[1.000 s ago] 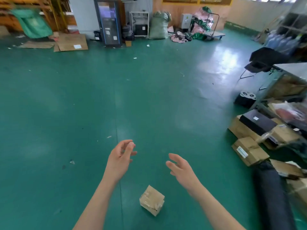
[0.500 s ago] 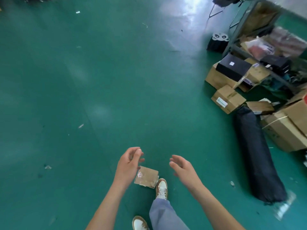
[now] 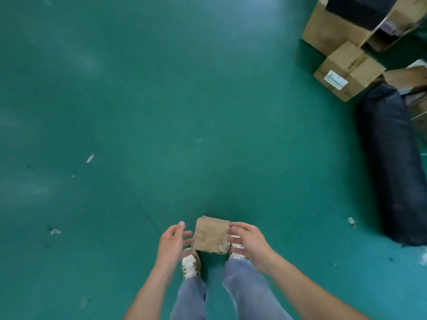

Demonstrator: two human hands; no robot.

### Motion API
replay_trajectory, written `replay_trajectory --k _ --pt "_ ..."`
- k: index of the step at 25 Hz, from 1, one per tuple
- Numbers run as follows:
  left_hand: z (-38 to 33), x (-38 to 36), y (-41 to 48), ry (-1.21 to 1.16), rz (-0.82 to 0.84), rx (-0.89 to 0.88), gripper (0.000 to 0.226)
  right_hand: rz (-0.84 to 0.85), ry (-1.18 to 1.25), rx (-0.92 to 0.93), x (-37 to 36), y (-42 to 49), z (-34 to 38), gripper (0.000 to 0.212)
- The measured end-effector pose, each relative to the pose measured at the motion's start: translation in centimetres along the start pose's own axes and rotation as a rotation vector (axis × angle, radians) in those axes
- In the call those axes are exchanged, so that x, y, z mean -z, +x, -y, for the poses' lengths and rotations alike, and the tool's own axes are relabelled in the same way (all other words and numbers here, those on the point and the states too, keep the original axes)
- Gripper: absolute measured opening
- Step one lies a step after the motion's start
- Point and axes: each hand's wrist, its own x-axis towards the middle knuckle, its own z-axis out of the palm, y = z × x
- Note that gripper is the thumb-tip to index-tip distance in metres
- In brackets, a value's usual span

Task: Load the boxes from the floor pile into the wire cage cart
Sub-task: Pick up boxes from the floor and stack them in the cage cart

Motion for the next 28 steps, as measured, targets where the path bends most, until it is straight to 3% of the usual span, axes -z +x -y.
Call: replay_trajectory --k 6,9,11,14,17,19,24,28 --pt "7.2 -4.0 16.7 0.411 0.099 0.040 0.030 -0.180 -0.102 -0.158 1.0 16.1 -8.1 0.020" --pt "10.4 -5.2 23.6 0.645 0.121 0.015 0.053 -0.224 -0.148 -0.183 -0.6 21.6 -12.3 0.023" --pt "12.0 -6.1 27.4 0.694 0.130 0.062 0.066 -0.216 -0.124 -0.188 -1.8 25.3 -15.7 0.038" --pt "13.8 -6.6 30.3 0.655 0.168 0.176 0.069 -0.226 -0.073 -0.207 -3.6 27.0 -17.2 0.051" --pt "14.1 -7.7 29.8 0.600 0.261 0.216 0.046 -0.233 0.013 -0.224 -4.0 26.7 -16.9 0.045" --pt "13.5 -8.7 28.7 0.662 0.233 0.104 0.039 -0.248 0.078 -0.222 -3.3 25.8 -16.3 0.040" --pt "12.0 -14.7 19.6 0.836 -0.001 -0.261 0.051 -0.433 0.243 -0.095 1.0 18.8 -15.5 0.029" --pt "11.7 -21.3 7.6 1.039 0.164 -0.430 0.057 -0.670 0.408 -0.048 6.5 8.9 -17.4 0.026"
